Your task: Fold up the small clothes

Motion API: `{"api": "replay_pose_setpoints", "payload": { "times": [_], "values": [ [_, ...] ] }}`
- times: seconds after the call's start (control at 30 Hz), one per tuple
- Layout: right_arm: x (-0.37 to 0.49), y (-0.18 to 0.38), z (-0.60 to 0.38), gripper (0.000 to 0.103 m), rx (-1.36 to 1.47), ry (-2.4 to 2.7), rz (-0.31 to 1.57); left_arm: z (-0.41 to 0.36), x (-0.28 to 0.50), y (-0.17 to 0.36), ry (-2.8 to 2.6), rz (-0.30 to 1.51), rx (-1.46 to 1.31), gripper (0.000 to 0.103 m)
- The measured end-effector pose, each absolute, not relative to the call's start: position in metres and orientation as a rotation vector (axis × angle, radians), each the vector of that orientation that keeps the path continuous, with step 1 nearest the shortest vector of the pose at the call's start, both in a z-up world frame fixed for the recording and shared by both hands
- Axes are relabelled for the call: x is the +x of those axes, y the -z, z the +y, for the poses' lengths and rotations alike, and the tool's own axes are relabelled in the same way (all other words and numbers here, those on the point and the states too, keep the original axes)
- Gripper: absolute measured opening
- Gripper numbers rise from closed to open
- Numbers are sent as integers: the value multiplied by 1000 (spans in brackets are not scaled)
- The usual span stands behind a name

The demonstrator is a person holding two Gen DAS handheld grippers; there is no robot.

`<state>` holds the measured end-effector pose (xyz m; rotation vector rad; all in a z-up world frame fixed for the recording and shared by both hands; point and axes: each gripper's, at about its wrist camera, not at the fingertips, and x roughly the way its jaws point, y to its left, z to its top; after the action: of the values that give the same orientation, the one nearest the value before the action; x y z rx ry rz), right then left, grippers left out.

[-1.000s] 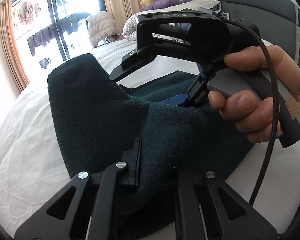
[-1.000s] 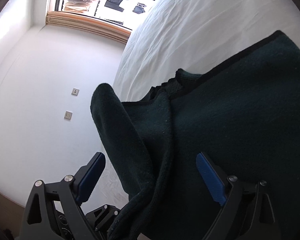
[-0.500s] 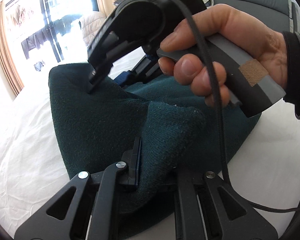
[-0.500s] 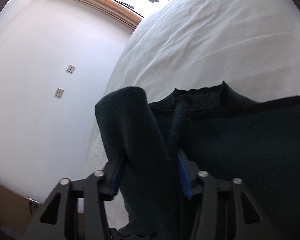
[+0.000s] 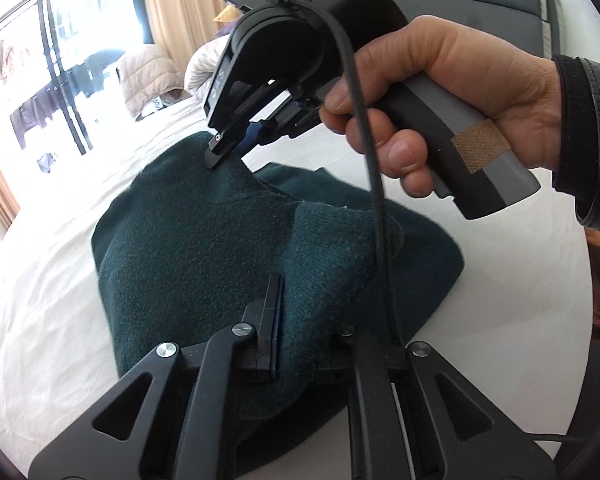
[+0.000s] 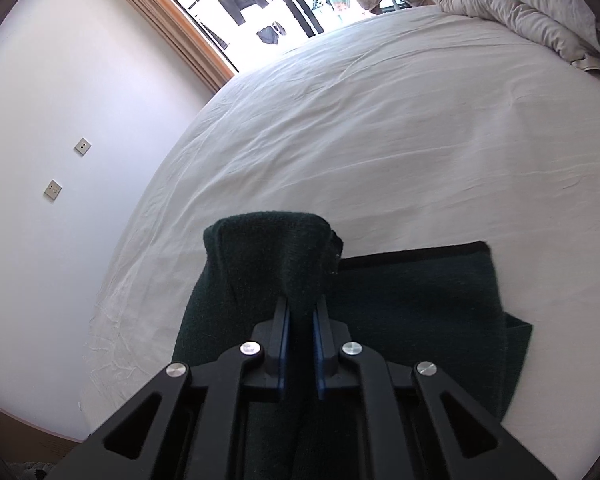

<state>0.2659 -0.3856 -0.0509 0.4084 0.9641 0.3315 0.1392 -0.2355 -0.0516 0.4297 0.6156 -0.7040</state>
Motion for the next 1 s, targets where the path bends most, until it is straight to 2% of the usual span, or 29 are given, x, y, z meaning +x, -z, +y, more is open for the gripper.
{"api": "replay_pose_setpoints", "payload": {
  "times": [0.33, 0.87, 1.0],
  "values": [
    [256, 56, -438, 8, 430, -275, 944, -246, 155, 53, 774, 630, 485, 9],
    [254, 92, -478, 8, 452, -168, 979, -207, 182, 50, 789, 684, 478, 9],
    [256, 111, -480, 8, 485, -148, 1002, -189, 184, 45, 784, 696, 471, 15]
  ]
}}
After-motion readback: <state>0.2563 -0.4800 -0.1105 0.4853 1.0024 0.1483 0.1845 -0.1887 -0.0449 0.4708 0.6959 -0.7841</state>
